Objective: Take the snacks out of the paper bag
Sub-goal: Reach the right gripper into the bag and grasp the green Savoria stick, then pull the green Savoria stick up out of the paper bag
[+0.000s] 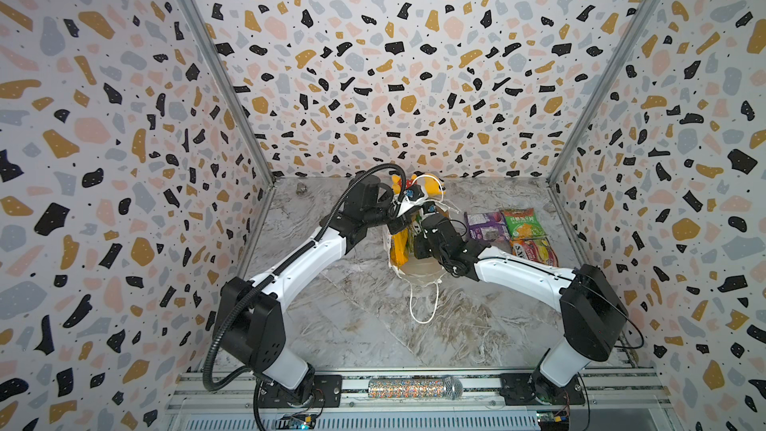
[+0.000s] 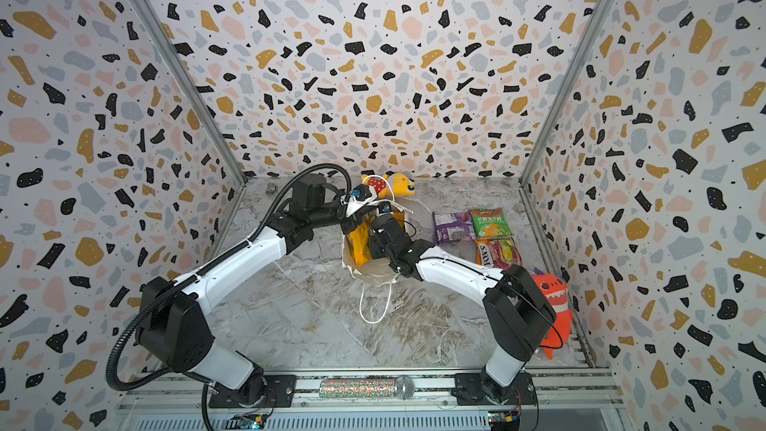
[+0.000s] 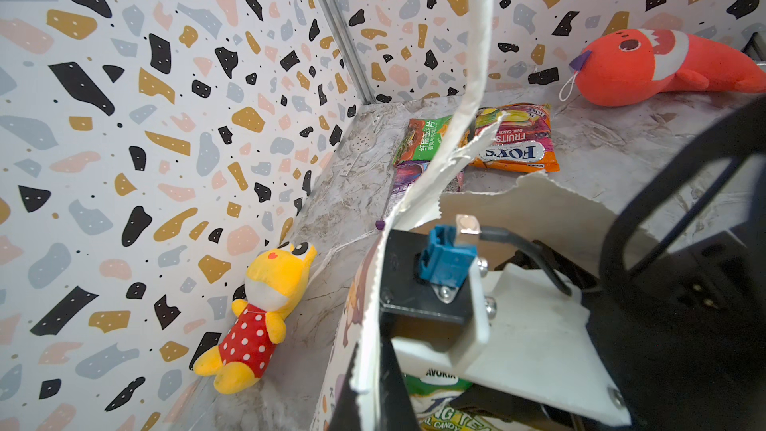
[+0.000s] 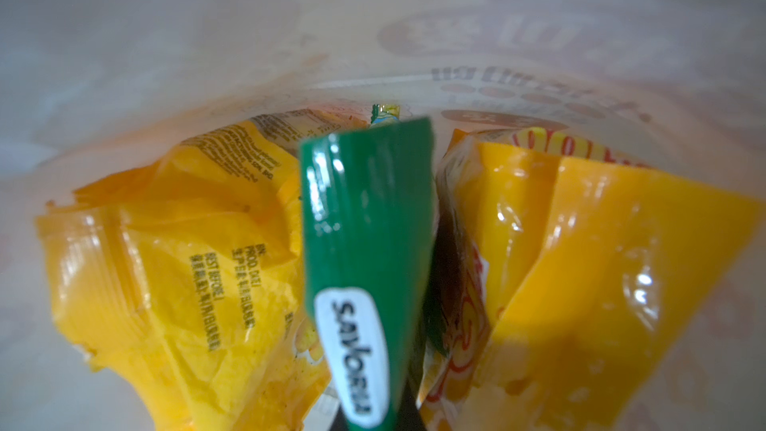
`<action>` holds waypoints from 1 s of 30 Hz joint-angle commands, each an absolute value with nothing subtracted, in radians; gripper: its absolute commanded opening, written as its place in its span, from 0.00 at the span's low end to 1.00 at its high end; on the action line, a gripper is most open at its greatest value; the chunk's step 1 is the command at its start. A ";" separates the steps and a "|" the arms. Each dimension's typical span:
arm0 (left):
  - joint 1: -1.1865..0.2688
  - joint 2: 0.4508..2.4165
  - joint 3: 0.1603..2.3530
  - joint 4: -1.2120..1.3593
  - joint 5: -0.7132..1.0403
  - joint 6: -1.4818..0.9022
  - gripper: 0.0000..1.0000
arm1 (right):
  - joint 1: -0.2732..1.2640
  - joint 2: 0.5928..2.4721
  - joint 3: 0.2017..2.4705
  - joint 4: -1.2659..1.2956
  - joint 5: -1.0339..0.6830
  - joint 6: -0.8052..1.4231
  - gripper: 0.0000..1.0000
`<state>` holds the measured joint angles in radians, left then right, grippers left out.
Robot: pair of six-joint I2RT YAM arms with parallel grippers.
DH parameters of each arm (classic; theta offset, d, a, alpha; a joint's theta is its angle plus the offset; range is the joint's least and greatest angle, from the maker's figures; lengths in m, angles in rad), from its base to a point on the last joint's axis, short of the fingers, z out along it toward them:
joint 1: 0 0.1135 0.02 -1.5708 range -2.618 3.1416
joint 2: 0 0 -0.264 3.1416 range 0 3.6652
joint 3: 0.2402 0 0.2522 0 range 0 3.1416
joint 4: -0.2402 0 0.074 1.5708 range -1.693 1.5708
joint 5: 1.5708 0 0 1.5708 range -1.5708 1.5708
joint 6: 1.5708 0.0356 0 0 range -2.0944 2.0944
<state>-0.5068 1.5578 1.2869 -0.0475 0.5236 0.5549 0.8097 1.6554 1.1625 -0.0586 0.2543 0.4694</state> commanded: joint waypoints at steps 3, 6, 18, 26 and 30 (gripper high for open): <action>-0.514 1.542 1.275 -0.045 0.555 0.542 0.00 | 0.813 1.615 1.223 -0.034 0.241 0.457 0.05; -0.514 1.542 1.272 -0.037 0.554 0.543 0.00 | 0.817 1.611 1.229 -0.041 0.237 0.447 0.00; -0.514 1.544 1.278 -0.043 0.546 0.538 0.00 | 0.854 1.480 1.218 -0.088 0.213 0.402 0.00; -0.514 1.545 1.277 -0.043 0.532 0.537 0.00 | 0.854 1.404 1.192 -0.096 0.194 0.372 0.00; -0.514 1.542 1.268 -0.031 0.517 0.537 0.00 | 0.854 1.347 1.172 -0.110 0.185 0.345 0.00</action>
